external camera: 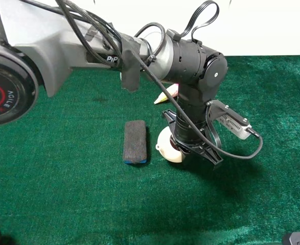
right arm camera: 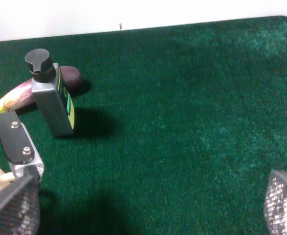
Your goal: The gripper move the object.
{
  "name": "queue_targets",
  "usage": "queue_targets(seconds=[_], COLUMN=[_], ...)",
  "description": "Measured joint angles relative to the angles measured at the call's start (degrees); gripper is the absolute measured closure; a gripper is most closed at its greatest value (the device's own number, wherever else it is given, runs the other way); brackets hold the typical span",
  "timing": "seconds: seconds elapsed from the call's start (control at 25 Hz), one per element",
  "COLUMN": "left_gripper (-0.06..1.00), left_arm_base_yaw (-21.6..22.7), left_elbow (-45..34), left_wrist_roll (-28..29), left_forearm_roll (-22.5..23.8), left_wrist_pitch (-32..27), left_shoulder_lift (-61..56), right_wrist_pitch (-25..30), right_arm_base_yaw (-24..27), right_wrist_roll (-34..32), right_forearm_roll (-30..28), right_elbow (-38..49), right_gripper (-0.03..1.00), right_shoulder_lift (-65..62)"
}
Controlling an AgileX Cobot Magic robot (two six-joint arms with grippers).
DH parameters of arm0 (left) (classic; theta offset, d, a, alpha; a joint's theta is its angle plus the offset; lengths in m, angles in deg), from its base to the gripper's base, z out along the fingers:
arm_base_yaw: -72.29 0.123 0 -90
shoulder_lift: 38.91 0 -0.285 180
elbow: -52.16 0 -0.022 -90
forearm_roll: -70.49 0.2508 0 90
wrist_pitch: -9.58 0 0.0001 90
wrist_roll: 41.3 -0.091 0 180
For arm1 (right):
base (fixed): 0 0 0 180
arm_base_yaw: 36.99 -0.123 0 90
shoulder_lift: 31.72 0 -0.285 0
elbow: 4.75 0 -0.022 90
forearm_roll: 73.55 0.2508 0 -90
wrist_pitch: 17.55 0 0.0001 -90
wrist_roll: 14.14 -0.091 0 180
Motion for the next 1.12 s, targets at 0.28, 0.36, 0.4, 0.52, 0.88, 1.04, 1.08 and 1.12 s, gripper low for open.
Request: queue_targets(seconds=[0.28,0.36,0.4,0.52,0.88,1.04,1.08,1.12], left_gripper=[0.55,0.40,0.33,0.17,0.04,0.03,0.03,0.03], left_arm_base_yaw=[0.0,0.0,0.0,0.0,0.0,0.0,0.0,0.0], left_elbow=[0.0,0.0,0.0,0.0,0.0,0.0,0.2,0.7], left_wrist_roll=[0.0,0.0,0.0,0.0,0.0,0.0,0.0,0.0], left_forearm_roll=[0.0,0.0,0.0,0.0,0.0,0.0,0.0,0.0], left_wrist_pitch=[-0.4,-0.4,-0.4,-0.5,-0.9,-1.3,-1.7,-2.0], left_shoulder_lift=[0.0,0.0,0.0,0.0,-0.2,-1.2,-1.3,-1.3], right_wrist_pitch=[0.0,0.0,0.0,0.0,0.0,0.0,0.0,0.0], right_arm_base_yaw=[0.0,0.0,0.0,0.0,0.0,0.0,0.0,0.0], right_wrist_roll=[0.0,0.0,0.0,0.0,0.0,0.0,0.0,0.0], right_forearm_roll=[0.0,0.0,0.0,0.0,0.0,0.0,0.0,0.0], right_elbow=[0.0,0.0,0.0,0.0,0.0,0.0,0.0,0.0], right_gripper=[0.28,0.28,0.28,0.28,0.28,0.28,0.28,0.28], right_shoulder_lift=[0.0,0.0,0.0,0.0,0.0,0.0,0.0,0.0])
